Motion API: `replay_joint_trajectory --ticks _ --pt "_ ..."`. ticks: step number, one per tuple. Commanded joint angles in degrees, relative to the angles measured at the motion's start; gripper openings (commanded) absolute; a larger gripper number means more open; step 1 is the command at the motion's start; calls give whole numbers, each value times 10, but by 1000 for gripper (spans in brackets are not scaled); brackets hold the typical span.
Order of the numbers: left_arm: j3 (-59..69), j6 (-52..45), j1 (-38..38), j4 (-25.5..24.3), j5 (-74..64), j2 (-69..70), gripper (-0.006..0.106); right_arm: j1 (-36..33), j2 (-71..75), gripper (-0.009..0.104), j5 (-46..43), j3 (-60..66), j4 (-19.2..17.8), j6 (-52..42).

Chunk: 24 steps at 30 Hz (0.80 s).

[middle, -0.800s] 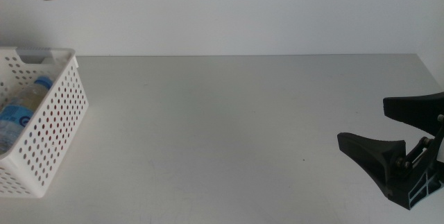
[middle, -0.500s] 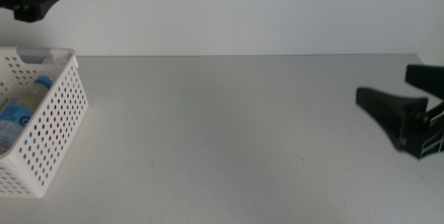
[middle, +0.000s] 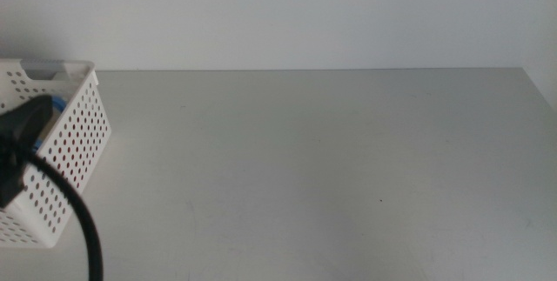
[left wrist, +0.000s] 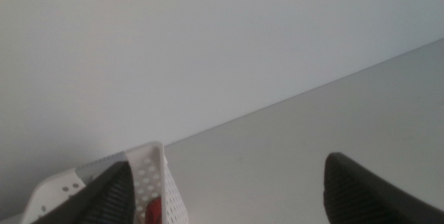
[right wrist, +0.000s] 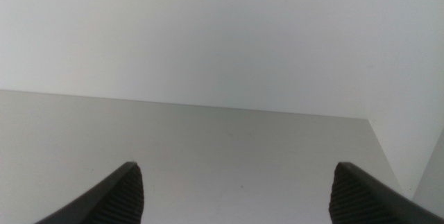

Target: Use arms to grab the bottles and put them into the dustbin to the left of the table.

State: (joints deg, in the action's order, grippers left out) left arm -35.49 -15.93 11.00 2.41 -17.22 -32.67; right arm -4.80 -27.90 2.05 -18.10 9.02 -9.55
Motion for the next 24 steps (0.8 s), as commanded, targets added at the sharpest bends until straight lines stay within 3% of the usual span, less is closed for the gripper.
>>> replay_joint_trajectory --ticks 1,7,11,17,24 --pt "31 5 0 1 61 33 94 3 50 75 -39 25 -19 -5" --pt "150 5 -80 10 62 140 94 3 152 75 -3 107 -38 -5" --pt "212 5 -126 47 63 211 94 3 190 75 2 145 -58 -5" --pt "291 5 -128 110 63 312 94 34 238 75 -2 185 -33 -5" --pt "373 5 -128 110 74 349 94 90 291 75 16 192 -21 -5"
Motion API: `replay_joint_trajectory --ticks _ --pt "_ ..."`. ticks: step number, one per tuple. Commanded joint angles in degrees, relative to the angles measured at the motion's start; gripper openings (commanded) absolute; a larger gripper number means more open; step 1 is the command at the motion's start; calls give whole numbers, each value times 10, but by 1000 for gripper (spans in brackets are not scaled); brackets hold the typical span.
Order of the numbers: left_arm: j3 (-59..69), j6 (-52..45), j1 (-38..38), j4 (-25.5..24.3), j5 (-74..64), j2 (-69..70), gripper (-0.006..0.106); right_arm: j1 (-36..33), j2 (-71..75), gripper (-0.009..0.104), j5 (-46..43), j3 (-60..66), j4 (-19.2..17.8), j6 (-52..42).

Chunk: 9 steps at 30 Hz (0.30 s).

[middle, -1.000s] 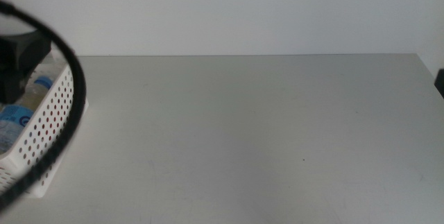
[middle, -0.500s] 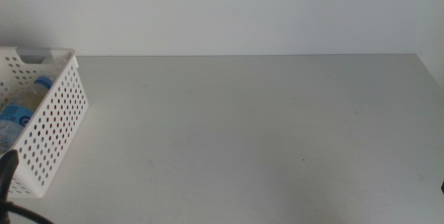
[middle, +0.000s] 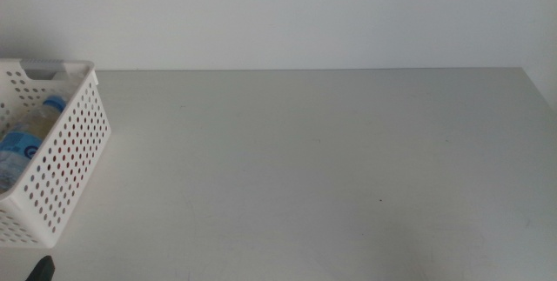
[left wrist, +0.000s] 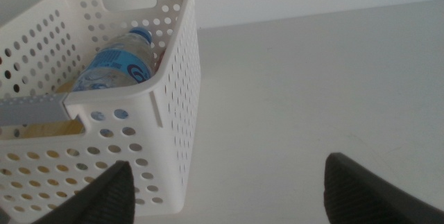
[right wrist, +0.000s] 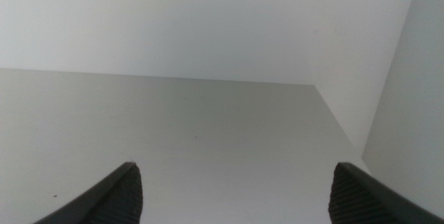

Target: Use arms to grab the bottles and put them into the dustbin to the left of the table.

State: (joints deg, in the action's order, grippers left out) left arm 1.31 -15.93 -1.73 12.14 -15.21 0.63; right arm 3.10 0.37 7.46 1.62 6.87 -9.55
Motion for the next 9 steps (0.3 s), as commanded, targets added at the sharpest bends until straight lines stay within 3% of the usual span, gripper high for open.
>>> replay_joint_trajectory --ticks 1,9 --pt "7 5 -1 13 44 16 94 14 16 75 -38 -5 0 -5" --pt "4 5 -1 11 52 16 94 15 16 75 -39 -5 -2 -5"
